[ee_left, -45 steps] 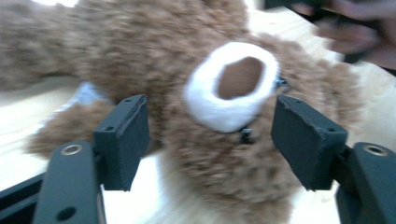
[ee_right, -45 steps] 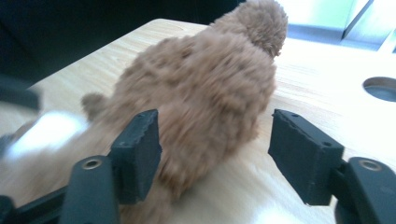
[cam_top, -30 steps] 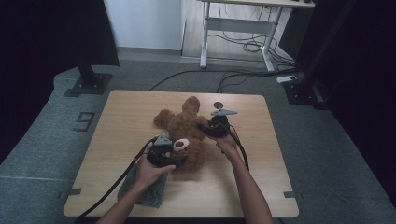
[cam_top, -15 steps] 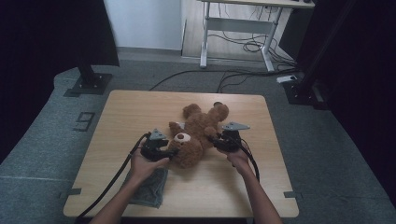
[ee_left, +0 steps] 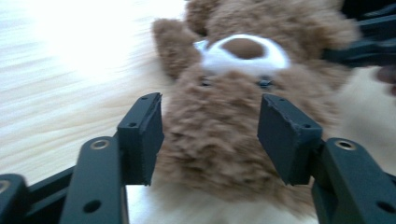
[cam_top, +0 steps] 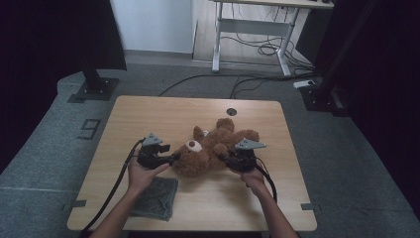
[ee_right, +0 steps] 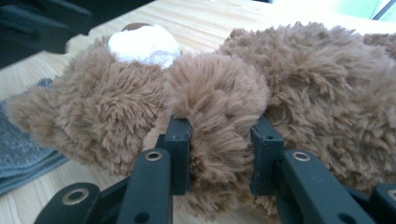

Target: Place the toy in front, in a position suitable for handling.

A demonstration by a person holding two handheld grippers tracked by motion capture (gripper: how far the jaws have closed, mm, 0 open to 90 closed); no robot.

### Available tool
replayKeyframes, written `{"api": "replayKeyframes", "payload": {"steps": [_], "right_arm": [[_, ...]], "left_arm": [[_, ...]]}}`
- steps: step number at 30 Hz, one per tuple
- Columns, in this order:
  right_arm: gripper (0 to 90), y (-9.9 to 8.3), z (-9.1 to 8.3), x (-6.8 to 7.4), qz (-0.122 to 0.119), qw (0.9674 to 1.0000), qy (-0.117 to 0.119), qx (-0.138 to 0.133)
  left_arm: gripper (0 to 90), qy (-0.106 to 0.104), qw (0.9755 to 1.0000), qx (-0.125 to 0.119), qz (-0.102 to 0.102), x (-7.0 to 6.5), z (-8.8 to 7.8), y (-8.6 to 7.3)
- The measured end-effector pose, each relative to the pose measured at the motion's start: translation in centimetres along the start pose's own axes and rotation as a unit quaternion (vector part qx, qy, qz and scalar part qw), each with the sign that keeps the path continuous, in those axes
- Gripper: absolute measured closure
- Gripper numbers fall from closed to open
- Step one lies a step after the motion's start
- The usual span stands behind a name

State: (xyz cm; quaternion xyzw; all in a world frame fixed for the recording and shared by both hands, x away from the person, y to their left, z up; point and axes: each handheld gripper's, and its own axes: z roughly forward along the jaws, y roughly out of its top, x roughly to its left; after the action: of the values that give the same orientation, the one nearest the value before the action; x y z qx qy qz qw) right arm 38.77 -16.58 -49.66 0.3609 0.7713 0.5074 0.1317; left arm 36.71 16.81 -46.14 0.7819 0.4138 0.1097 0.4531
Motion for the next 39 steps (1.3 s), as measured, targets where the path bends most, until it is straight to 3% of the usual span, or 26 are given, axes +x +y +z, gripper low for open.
{"api": "replayKeyframes", "payload": {"steps": [2,3,7,15,18,25,31,39], "right_arm": [[66.0,0.0,0.0,0.0,0.001,1.0000,0.001,-0.002],[65.6,-0.1,0.1,0.0,0.003,1.0000,0.000,-0.006],[65.2,-0.2,0.1,-0.1,0.009,0.9999,0.002,-0.006],[65.2,-0.4,0.1,-0.1,0.019,0.9997,0.003,-0.011],[65.6,-0.6,0.1,0.2,0.019,0.9997,0.004,-0.014],[66.6,-0.8,0.9,1.9,0.005,0.9997,0.021,-0.013],[67.1,-0.6,2.0,3.5,-0.003,0.9991,0.039,-0.014],[67.0,-0.7,2.2,4.4,-0.005,0.9987,0.047,-0.016]], "left_arm": [[34.5,-0.010,1.0000,-0.002,-0.001,-0.2,-0.1,-0.1],[31.8,-0.030,0.9995,0.002,-0.002,-0.6,-0.1,-0.2],[23.8,-0.044,0.9990,0.010,0.005,-1.5,0.7,-0.6],[18.7,-0.039,0.9982,0.044,0.014,-2.2,3.2,-1.7],[19.4,-0.034,0.9984,0.043,0.015,-2.2,3.5,-1.8],[23.8,-0.003,0.9987,0.051,0.000,0.1,3.3,-1.2],[27.6,0.013,0.9989,0.041,-0.019,2.0,2.5,-1.0],[29.6,0.012,0.9992,0.034,-0.020,2.2,1.9,-1.4]]}}
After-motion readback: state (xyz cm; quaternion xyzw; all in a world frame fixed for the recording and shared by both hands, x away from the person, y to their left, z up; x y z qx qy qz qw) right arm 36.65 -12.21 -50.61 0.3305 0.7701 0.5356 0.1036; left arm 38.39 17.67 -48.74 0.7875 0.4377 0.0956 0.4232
